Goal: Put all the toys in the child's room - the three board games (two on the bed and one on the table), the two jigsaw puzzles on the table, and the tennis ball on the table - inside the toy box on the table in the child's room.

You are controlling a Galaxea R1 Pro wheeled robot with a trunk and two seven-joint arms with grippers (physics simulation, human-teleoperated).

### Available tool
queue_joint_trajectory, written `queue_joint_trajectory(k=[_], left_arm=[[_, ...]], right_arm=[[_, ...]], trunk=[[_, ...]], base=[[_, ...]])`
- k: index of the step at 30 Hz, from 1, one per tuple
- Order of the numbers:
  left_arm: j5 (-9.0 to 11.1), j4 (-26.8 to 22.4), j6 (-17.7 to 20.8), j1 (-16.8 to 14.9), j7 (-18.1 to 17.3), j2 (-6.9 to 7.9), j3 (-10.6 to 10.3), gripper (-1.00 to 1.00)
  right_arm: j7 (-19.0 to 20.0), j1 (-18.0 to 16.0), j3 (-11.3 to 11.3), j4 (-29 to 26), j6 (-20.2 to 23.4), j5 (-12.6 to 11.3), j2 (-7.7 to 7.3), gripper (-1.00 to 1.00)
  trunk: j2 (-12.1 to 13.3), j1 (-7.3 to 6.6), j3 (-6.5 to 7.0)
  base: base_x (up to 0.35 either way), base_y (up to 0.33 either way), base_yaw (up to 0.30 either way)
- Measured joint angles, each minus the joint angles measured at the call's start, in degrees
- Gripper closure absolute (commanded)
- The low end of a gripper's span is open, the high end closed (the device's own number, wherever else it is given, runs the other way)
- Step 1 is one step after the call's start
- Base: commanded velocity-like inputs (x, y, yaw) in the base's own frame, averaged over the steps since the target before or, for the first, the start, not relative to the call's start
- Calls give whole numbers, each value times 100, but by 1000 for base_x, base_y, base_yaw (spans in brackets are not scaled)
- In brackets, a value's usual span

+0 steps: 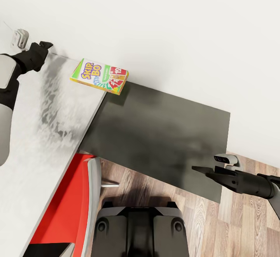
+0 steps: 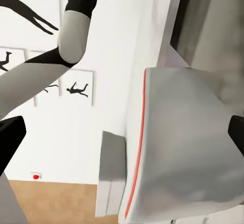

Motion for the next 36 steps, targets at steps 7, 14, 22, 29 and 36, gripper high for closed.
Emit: queue_joint_trajectory(k=[7,14,22,29,36], left_arm=[[5,-335,178,90,9,-2,122,-100],[13,-738,525,227,12,-29,171,-100],[43,-995,737,277,16,-65,175,-100],[231,-1247,986,340,18,-75,163,-100],[426,-1635,1292,521,50,-87,148,-100]], right_arm=[[-24,10,-4,0,-182,4,-4,-100],[-32,27,-4,1,-361,7,-17,-100],[-17,32,-7,0,-415,7,-23,-100],[-23,33,-13,0,-384,8,-47,-100],[-37,34,-81,0,-254,5,-63,-100]], trunk=[[0,0,0],[0,0,0],[0,0,0],[0,0,0],[0,0,0]], base=[[0,0,0],[0,0,0],[0,0,0],[0,0,0],[0,0,0]])
